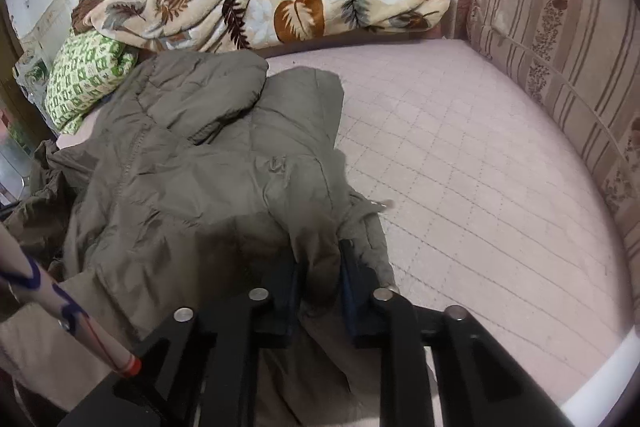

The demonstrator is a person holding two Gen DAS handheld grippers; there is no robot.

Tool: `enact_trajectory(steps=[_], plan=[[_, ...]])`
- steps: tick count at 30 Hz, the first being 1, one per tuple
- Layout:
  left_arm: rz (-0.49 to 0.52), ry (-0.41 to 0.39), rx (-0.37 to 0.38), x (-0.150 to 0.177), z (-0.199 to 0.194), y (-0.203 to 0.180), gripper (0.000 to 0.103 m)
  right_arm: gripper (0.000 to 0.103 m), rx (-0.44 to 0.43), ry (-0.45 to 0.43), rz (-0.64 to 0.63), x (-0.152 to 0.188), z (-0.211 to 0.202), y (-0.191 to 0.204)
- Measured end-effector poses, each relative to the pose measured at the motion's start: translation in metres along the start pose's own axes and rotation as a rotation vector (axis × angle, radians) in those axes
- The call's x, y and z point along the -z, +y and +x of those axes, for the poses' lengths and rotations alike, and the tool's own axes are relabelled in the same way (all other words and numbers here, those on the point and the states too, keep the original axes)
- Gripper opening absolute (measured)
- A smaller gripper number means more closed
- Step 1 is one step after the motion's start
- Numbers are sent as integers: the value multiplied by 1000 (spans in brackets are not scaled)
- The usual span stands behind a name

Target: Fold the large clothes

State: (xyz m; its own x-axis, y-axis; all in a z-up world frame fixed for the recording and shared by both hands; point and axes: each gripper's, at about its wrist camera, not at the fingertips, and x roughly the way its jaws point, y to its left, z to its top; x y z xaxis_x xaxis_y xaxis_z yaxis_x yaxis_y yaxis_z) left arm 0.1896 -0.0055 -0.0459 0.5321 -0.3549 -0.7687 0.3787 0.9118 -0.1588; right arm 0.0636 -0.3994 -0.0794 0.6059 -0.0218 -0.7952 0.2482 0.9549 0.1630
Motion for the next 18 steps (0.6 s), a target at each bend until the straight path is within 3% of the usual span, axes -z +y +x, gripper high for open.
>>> enact_trajectory(steps=[7, 18], plan=[[-170, -94, 45, 9, -61, 43, 23, 14, -8, -84, 35, -1, -51, -3], [-305, -141, -1, -13, -79, 70, 22, 13, -15, -227, 28, -37, -115, 19]])
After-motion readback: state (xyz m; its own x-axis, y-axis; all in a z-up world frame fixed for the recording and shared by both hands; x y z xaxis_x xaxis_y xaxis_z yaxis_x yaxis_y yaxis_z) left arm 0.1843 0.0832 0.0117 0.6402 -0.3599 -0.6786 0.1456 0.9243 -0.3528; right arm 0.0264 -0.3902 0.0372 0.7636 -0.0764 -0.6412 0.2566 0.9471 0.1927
